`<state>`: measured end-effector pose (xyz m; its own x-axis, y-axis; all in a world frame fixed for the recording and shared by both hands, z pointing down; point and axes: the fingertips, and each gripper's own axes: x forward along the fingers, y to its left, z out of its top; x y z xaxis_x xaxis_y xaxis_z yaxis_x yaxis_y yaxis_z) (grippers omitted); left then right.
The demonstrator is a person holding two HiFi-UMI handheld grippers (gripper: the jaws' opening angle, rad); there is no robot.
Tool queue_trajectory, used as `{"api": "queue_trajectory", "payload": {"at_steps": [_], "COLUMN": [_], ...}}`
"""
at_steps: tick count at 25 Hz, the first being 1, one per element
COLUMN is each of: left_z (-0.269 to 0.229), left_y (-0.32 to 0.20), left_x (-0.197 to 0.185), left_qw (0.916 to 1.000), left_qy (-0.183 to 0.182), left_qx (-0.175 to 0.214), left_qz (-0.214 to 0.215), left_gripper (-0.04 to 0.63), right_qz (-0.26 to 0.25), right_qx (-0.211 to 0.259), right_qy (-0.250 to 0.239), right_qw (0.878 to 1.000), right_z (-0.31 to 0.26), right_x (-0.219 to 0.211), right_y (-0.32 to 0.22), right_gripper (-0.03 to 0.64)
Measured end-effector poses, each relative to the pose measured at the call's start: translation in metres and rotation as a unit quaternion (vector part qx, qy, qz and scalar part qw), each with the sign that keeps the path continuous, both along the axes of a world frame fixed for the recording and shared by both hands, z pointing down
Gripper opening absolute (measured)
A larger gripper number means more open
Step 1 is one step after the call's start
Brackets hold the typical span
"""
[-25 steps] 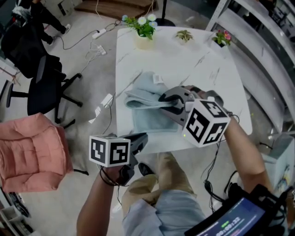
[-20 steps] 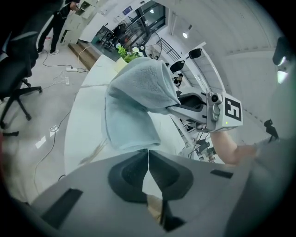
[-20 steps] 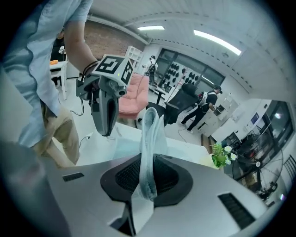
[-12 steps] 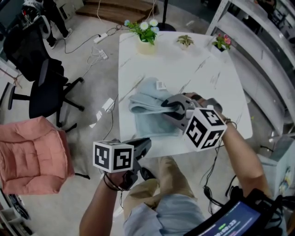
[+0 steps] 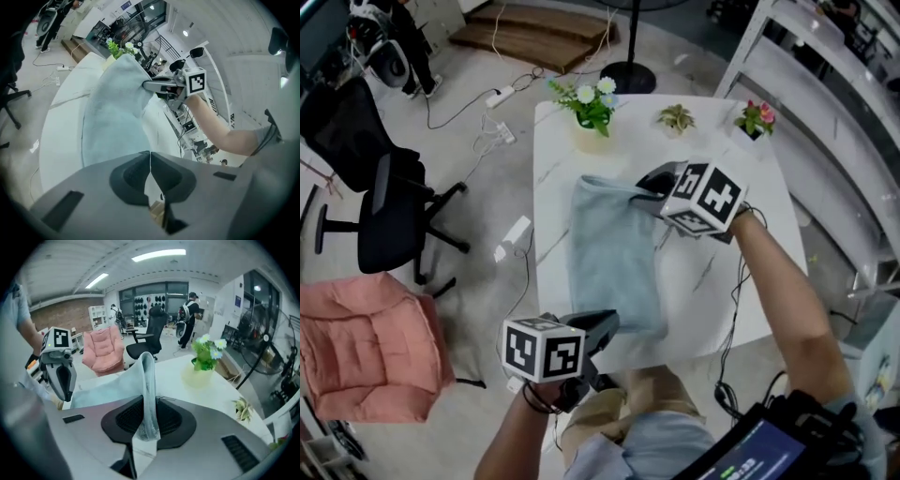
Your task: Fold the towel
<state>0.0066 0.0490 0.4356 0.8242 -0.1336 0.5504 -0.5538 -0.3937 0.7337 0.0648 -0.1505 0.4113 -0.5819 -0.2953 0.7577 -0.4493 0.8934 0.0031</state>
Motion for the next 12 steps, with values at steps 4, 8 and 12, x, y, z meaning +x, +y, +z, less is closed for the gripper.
{"api": "queue_trajectory", "payload": {"at_steps": [4,8,12], "left_z": [0.009,0.022,0.042], "left_y": [-0.014,-0.026,-0.031], "left_x": [0.024,0.044,0.052], "left_qw": [0.9996,0.9987,0.9971], "left_qy": [0.012,0.006,-0.01], "left_qx": [-0.019,-0.036,-0.054], "left_qz": [0.019,0.037,0.054], "left_gripper": [0.009,0.009,0.009], "right_qz": [0.027,0.047,0.112], "right_qx": [-0.054,-0.117,-0.151], "right_qy": [0.017,-0.043,-0.145], "right_qw": [0.998,0.991,0.971], "right_z": [0.046,0.058,0.029], "right_x": [0.019,0.023,0.054], "right_y": [-0.03,-0.042,-0.054], "right_gripper": [0.086,0.289,0.339]}}
